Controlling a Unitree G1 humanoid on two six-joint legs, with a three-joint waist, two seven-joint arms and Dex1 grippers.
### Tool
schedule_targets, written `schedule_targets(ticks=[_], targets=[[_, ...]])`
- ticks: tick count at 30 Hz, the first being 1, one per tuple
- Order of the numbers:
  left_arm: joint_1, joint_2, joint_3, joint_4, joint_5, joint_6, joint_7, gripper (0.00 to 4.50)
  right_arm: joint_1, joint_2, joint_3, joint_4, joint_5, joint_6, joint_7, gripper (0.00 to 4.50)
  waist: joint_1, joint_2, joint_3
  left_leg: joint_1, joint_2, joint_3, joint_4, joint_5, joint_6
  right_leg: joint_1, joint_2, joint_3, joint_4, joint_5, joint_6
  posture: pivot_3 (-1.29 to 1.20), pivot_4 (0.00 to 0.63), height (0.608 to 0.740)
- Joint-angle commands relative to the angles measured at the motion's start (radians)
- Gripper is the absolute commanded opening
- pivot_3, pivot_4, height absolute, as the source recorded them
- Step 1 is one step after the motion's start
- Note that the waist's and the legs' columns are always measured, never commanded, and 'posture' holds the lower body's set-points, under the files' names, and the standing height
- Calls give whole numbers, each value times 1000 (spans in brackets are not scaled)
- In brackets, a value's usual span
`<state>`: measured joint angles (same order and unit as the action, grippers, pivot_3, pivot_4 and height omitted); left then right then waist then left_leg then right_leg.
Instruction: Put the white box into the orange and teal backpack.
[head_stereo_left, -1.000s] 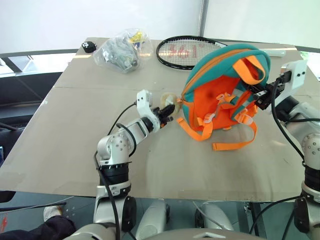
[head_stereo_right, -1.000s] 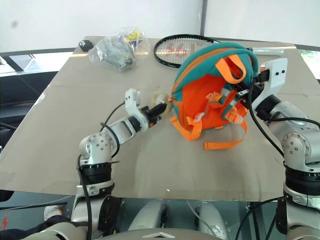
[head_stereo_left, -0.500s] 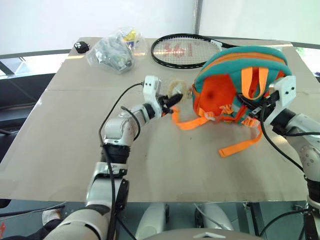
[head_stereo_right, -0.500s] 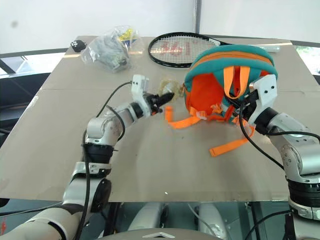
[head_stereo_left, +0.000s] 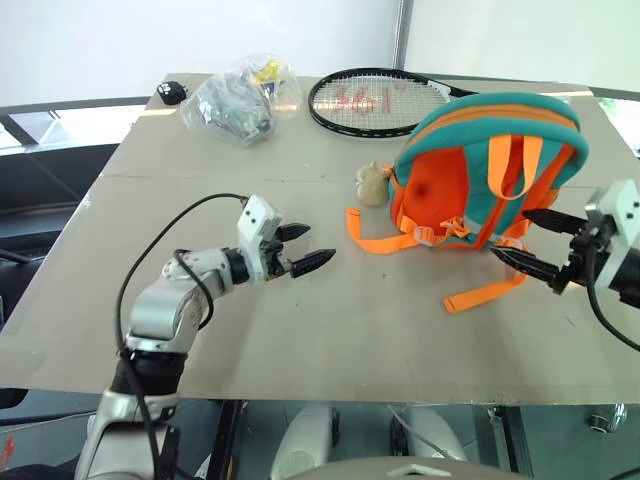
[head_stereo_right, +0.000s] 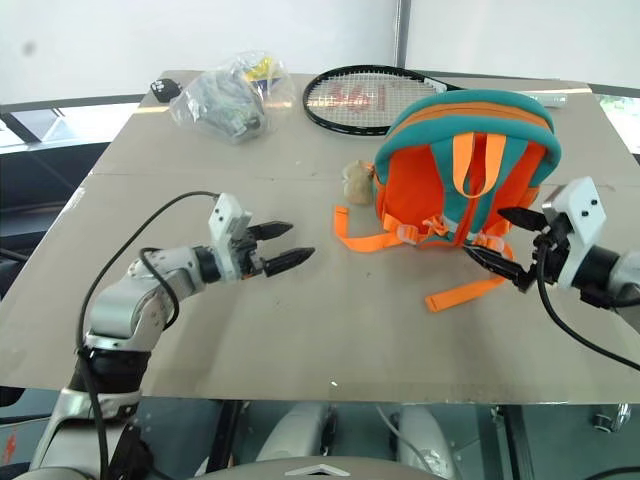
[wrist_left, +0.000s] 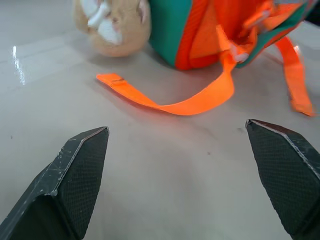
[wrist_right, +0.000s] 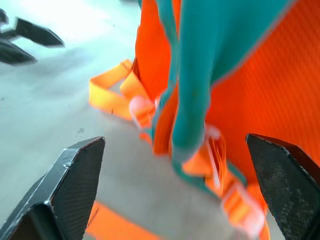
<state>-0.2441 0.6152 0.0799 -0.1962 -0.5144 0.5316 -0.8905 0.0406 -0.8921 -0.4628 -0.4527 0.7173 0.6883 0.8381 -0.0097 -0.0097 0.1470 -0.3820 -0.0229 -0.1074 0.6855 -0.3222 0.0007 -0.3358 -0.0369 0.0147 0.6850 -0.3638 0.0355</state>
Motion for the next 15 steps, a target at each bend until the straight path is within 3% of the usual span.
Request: schedule_targets(ticks=[1,9,15], targets=[[58,61,84,-88,-17,-14,-10,4500,88,-20,-97,-14,-27,-65,80,4452,0,0,0,1,0,0,0,0,0,1,0,0,0,0,0,0,150,740],[281,165,268,-71,-40,-46,-83,4500,393,50,-230,45,-169,-259,188,4452,0,1,0,3,1,-1,-2,0,0,3,0,0,-5,0,0,0,150,740],[319,169,291,-90,-72,-32,-93,4500,457,91,-248,41,-185,-313,192,4452,1,3,1,7,1,-1,-3,0,0,8,0,0,-6,0,0,0,150,740]])
